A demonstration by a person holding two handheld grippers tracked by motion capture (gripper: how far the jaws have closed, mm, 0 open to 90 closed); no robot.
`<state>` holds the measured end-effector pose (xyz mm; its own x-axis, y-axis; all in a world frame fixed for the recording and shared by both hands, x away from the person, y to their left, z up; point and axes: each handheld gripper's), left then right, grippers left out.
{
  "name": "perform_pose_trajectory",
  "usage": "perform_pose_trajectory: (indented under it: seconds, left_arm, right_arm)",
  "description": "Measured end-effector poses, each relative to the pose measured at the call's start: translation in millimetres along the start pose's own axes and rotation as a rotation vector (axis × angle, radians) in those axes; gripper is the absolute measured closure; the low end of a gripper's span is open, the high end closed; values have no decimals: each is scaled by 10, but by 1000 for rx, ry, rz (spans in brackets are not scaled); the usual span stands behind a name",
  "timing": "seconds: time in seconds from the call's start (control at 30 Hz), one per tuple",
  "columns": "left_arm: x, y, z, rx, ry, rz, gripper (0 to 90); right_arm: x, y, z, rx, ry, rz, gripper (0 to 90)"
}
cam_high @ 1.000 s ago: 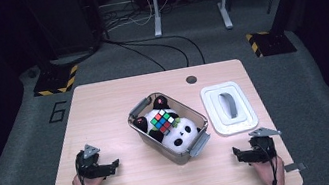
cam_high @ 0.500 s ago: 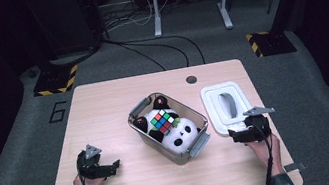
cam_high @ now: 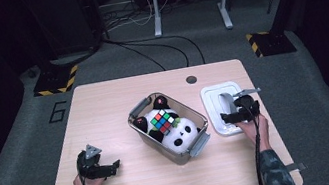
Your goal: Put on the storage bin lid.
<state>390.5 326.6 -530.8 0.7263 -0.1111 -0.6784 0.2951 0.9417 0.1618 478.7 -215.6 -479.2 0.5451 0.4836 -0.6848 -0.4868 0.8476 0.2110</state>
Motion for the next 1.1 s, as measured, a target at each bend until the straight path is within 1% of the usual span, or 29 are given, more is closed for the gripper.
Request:
perform_pose_trajectory:
  seconds: [0.03, 0.07, 0.1, 0.13, 0.2, 0.23, 0.27, 0.3, 0.33, 0.37, 0.43, 0.53, 0.6, 0.63, 0.73, 0.77, 0.8, 0.87, 0.9, 0.97, 1.0, 1.1]
  left_arm:
    - [-1, 0, 0, 1, 0, 1, 4]
    - [0, 0, 0, 1, 0, -1, 4]
    - [-1, -1, 0, 2, 0, 0, 4]
    - [-1, -1, 0, 1, 0, 0, 4]
    - [-1, 0, 0, 2, -1, 0, 4]
    - [-1, -1, 0, 1, -1, 0, 4]
    - [0, -3, -1, 1, -5, 0, 6]
    - [-2, 0, -1, 7, -5, -7, 12]
    - [2, -4, -4, 4, -13, -5, 17]
    - [1, -3, -4, 5, -13, -5, 19]
    - [2, -4, -4, 4, -13, -5, 19]
    - [1, -3, -4, 4, -13, -5, 19]
    - [1, -3, -4, 5, -13, -5, 19]
    - [-8, -1, -1, 7, -4, -7, 20]
    - [-6, -4, -4, 2, -9, -7, 26]
    - [-6, -3, -4, 4, -10, -6, 26]
    - [-6, -2, -4, 4, -9, -7, 26]
    - [-6, -3, -4, 2, -10, -6, 27]
    - [-2, -5, -6, 0, -15, -4, 28]
    - [-7, -3, -4, 1, -9, -6, 28]
    - [-8, -4, -4, -1, -8, -8, 28]
    - [-4, -7, -7, -4, -14, -5, 29]
  right_arm:
    - [37, -50, 33, 19, 2, 10, 0]
    - [56, -72, 51, 23, 3, 10, 0]
    - [75, -89, 71, 29, 4, 0, 0]
    - [106, -124, 102, 32, 4, 8, 0]
    - [139, -160, 140, 45, 7, 1, 4]
    - [155, -177, 162, 48, 6, -4, 60]
    - [178, -202, 189, 48, 6, -16, 165]
    - [190, -218, 204, 49, 5, -30, 209]
    - [209, -233, 222, 48, 5, -38, 225]
    - [236, -256, 242, 57, 11, -44, 255]
    - [279, -301, 263, 72, 23, -46, 283]
    - [321, -341, 274, 91, 38, -53, 358]
    - [335, -357, 269, 97, 41, -46, 422]
    - [341, -358, 266, 96, 39, -53, 464]
    - [354, -345, 248, 99, 50, -47, 584]
    - [360, -340, 239, 91, 34, -53, 610]
    - [360, -335, 238, 83, 30, -68, 617]
    - [349, -336, 231, 86, 18, -60, 654]
    - [340, -337, 227, 80, 11, -61, 664]
    - [317, -318, 228, 64, 8, -77, 664]
    - [303, -315, 231, 51, 0, -77, 664]
    - [224, -259, 251, 46, -14, -74, 665]
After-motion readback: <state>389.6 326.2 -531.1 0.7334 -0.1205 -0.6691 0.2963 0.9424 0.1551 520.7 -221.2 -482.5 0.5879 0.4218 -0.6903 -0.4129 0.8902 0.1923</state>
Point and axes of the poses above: each handheld gripper's, and its own axes: x roughly forward along the jaws, z roughly out of its top, y roughly to its left, and after that the axes turned 14 degrees about z, right-handed
